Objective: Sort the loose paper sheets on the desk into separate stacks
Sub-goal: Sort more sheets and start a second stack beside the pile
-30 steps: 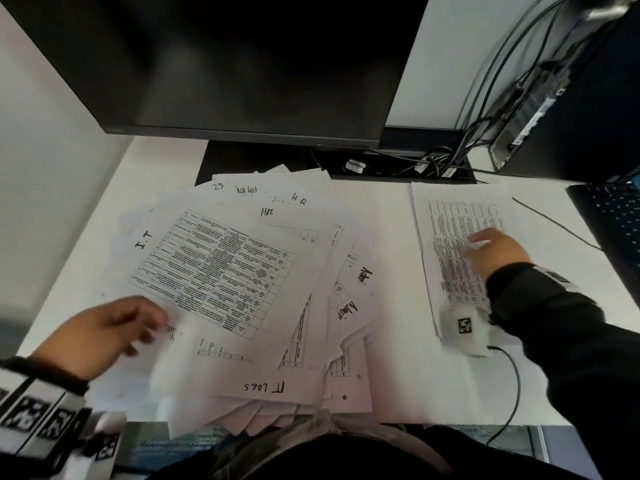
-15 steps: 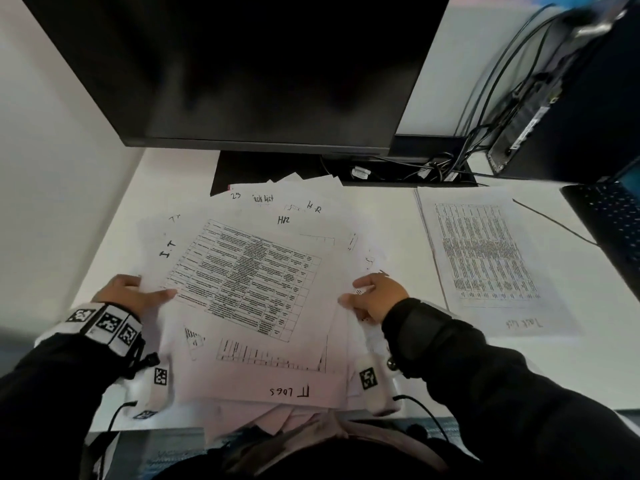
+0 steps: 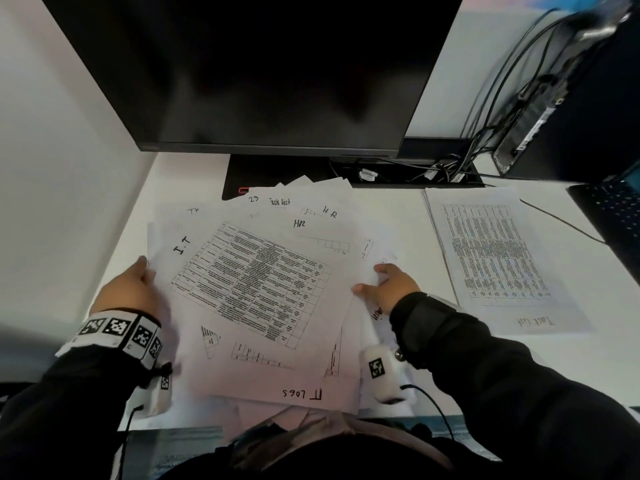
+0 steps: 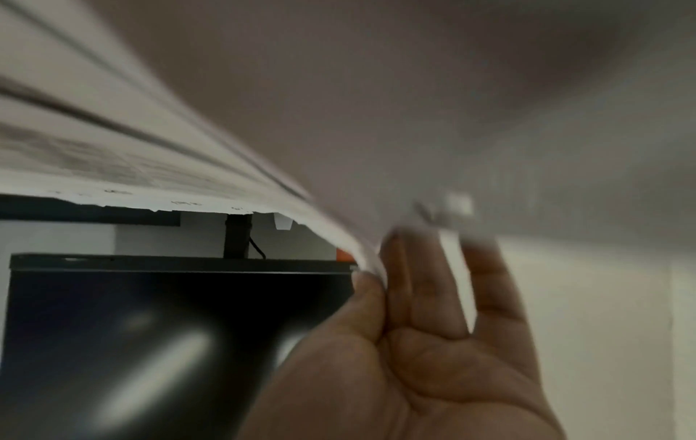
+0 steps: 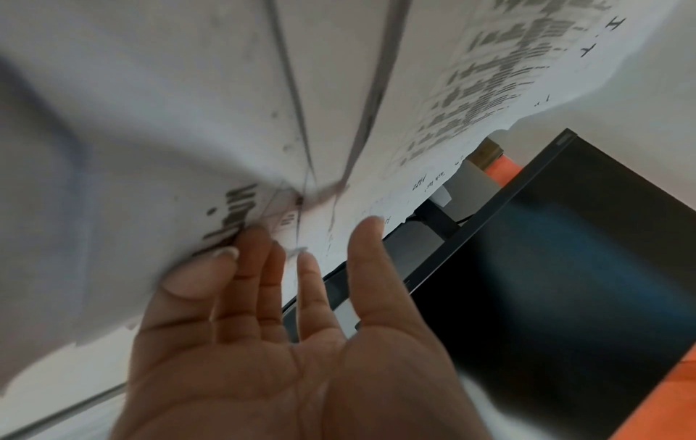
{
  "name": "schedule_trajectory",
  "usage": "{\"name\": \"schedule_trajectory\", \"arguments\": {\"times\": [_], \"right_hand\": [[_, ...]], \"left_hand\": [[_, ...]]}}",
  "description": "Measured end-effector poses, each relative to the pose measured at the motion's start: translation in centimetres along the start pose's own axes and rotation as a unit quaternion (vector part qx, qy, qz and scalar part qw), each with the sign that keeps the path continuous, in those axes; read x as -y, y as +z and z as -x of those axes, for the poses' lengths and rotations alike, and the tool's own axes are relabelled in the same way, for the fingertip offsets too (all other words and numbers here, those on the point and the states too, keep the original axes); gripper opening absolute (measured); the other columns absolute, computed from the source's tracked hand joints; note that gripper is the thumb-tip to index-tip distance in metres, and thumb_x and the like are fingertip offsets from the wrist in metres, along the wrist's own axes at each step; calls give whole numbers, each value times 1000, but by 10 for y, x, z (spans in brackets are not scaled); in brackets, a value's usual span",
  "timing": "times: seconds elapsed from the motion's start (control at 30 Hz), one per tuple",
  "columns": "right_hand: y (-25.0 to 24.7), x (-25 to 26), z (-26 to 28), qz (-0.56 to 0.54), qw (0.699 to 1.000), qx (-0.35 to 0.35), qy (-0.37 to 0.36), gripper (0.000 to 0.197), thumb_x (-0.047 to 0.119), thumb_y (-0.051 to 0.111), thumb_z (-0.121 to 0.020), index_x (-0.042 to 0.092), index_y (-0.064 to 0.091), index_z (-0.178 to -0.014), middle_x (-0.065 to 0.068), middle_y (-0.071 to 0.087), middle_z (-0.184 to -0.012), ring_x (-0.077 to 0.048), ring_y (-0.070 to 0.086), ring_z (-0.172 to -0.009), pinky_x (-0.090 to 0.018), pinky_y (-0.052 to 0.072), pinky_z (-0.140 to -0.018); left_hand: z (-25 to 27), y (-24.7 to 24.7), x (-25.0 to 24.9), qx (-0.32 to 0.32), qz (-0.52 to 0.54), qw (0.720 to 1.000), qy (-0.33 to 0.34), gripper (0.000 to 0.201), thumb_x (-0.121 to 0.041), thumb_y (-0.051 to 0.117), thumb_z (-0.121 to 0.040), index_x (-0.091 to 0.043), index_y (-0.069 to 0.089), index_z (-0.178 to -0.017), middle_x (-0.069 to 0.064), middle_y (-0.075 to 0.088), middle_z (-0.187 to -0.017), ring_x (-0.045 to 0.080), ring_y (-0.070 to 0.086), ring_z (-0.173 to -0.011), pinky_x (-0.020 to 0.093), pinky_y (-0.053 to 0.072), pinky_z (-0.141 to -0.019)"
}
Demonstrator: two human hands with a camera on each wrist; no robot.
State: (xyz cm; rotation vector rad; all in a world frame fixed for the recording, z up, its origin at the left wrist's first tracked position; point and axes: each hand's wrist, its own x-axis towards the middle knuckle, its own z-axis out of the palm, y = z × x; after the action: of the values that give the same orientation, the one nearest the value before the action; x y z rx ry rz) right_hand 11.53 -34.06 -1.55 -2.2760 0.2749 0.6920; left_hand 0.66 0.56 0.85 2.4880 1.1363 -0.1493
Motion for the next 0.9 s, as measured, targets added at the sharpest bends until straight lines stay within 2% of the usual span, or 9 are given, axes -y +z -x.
{"name": "schedule_trajectory", "arguments": {"times": [0.1, 0.17, 0.23, 0.37, 0.5, 0.6, 0.67, 0.77, 0.9], "right_hand": [[-7, 4, -2, 41, 999, -9, -20, 54, 36, 65, -84, 17, 48, -132, -10, 48, -134, -25, 55, -114, -28, 42, -97], [-11, 7, -3, 28, 998, -29, -41, 40, 31, 61, -87, 16, 56, -124, -7, 55, -127, -21, 57, -104, -24, 42, -91], [-13, 11, -4, 9, 998, -40, -44, 32, 23, 59, -88, 15, 61, -118, -4, 60, -120, -19, 57, -98, -23, 42, -90], [-13, 16, -11, 6, 1000, 1, -24, 32, 23, 61, -87, 2, 65, -111, -14, 68, -106, -24, 60, -90, -40, 47, -98], [-10, 16, -16, -20, 999, 25, -1, 43, 30, 68, -83, -7, 63, -104, -16, 69, -88, -29, 65, -82, -42, 50, -94], [-8, 14, -16, -91, 993, 65, 28, 28, 7, 64, -87, -7, 58, -110, -15, 65, -75, -18, 61, -46, -22, 55, -55], [-8, 16, -16, -91, 993, 74, 33, 21, 0, 59, -88, -9, 58, -107, -11, 62, -69, -16, 54, -39, -19, 50, -43], [-5, 19, -17, -105, 991, 76, 27, 20, 3, 60, -89, -11, 62, -102, -11, 61, -66, -15, 53, -39, -19, 49, -42], [3, 21, -15, -21, 994, 108, 1, 22, 25, 76, -77, 7, 64, -78, -5, 62, -62, -16, 52, -49, -26, 50, -59]], "left_hand": [[-6, -13, 0, -24, -96, 995, 8, 33, -11, 35, -93, -17, 53, -121, 21, 59, -118, 38, 56, -105, 44, 40, -92], [-7, -24, -5, -66, -66, 995, 41, 22, -13, 36, -94, -13, 54, -106, 23, 61, -90, 35, 54, -80, 41, 41, -75], [-8, -32, -11, -74, -4, 992, 99, 16, -18, 36, -97, -13, 52, -98, 18, 56, -78, 32, 50, -73, 36, 38, -69], [-17, -31, -31, 2, 2, 981, 195, 20, -25, 37, -98, -16, 54, -102, 12, 60, -83, 28, 53, -75, 31, 36, -67], [-20, -2, -52, 73, 168, 975, 129, 29, -28, 48, -94, -24, 48, -123, 9, 61, -99, 24, 55, -74, 34, 47, -76], [-12, 21, -52, 104, 200, 974, -2, 52, -39, 57, -88, -19, 40, -133, 11, 61, -115, 29, 61, -90, 29, 46, -73], [-4, 33, -50, 116, 174, 977, -37, 54, -45, 60, -84, -17, 45, -129, 10, 61, -117, 27, 60, -96, 28, 47, -81], [9, 49, -54, 182, 169, 968, -36, 57, -50, 62, -81, -18, 45, -125, 10, 65, -107, 26, 63, -92, 33, 50, -81], [16, 56, -63, 246, 112, 963, 14, 104, -63, 67, -67, -16, 19, -146, 7, 36, -148, 29, 40, -131, 43, 36, -106]]}}
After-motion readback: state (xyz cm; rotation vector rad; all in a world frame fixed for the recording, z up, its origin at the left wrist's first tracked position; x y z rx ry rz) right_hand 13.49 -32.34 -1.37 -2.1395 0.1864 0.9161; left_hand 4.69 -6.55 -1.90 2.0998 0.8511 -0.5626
